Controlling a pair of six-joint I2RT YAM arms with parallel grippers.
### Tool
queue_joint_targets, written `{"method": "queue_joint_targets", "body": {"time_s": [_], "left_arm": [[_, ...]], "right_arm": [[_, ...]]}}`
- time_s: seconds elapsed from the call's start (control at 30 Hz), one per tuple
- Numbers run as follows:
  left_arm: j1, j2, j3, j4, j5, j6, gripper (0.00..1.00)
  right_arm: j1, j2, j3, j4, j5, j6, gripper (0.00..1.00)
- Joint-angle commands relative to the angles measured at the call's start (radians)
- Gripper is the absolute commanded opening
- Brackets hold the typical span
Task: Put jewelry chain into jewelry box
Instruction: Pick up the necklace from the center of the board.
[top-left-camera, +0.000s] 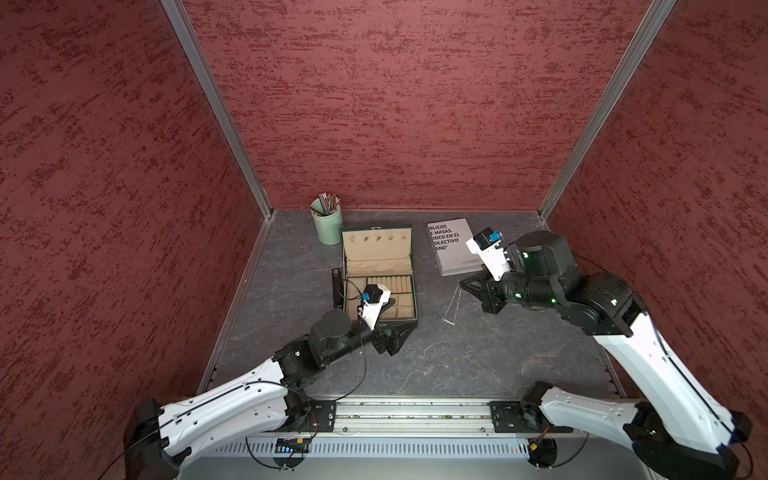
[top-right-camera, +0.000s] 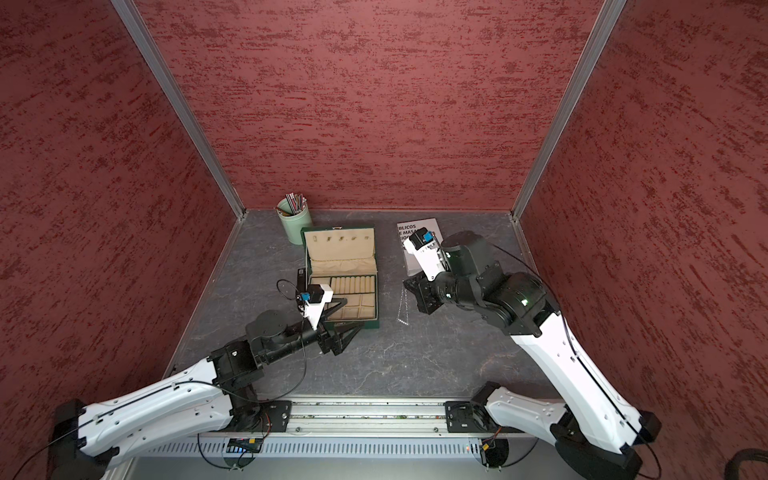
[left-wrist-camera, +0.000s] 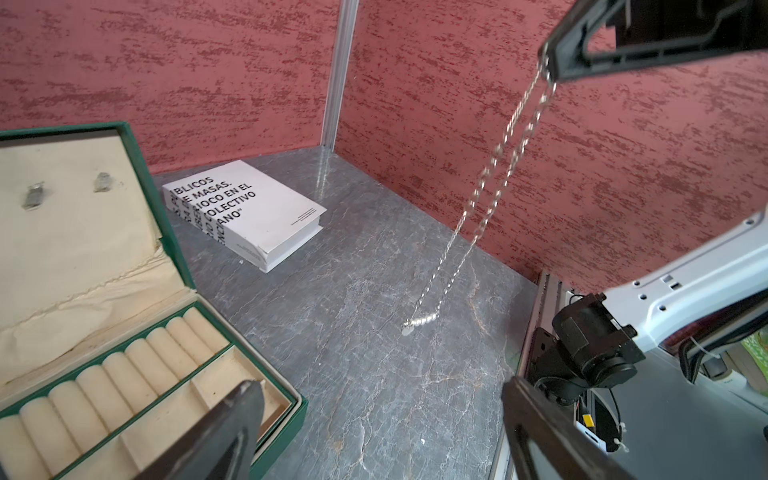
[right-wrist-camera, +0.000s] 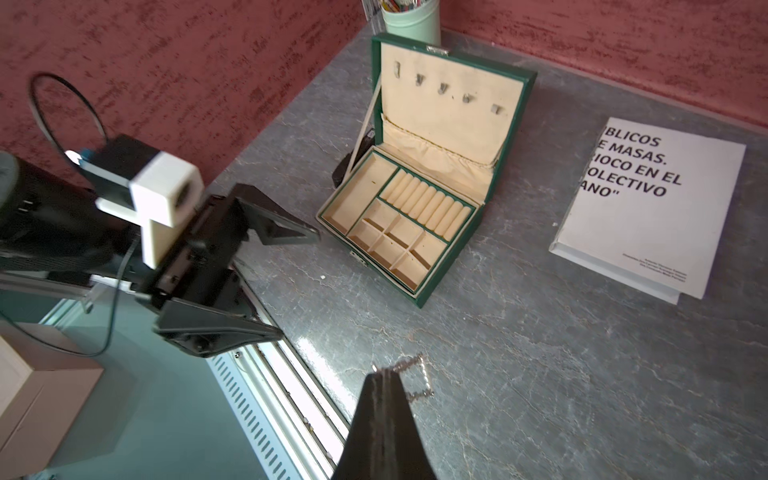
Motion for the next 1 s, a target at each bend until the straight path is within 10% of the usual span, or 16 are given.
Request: {"method": "queue_joint_targets", "body": {"time_s": [0.0,0.3,0.97], "left_arm": [[-0.049,0.055,-0.004,0.193,0.002,0.139,0.9],[-0.181,0.292,-0.016,0.432,-0.046,0.432,0.82],[-0.127,0.405,0.001,0.466,0.082,0.468,0.67]], "right_arm": [[0.006,0.001,0.066,-0.044,-0.072,-0.016,0.0],[0.01,0.003,0.172,-0.067,-0.097,-0.016,0.0],[0.04,-0.02,0.17,-0.076,-0.109,-0.046,0.0]]}}
